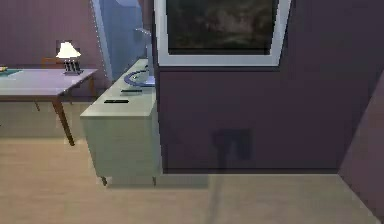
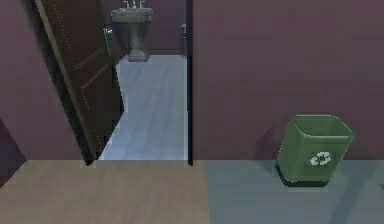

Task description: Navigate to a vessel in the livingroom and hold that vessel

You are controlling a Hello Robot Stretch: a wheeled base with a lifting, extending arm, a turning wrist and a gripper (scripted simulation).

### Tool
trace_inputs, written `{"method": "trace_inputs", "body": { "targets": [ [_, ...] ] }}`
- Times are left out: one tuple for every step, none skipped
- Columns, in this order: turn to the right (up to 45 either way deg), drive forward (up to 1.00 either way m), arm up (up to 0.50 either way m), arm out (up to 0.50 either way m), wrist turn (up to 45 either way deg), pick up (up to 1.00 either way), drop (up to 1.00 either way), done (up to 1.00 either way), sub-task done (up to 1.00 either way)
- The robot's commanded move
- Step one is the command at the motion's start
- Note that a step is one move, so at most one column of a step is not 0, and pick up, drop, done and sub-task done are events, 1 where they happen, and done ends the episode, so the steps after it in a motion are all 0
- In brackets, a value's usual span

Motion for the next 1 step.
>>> {"method": "trace_inputs", "body": {
  "targets": [
    [-45.0,0.0,0.0,0.0,0.0,0.0,0.0,0.0,0.0]
  ]
}}
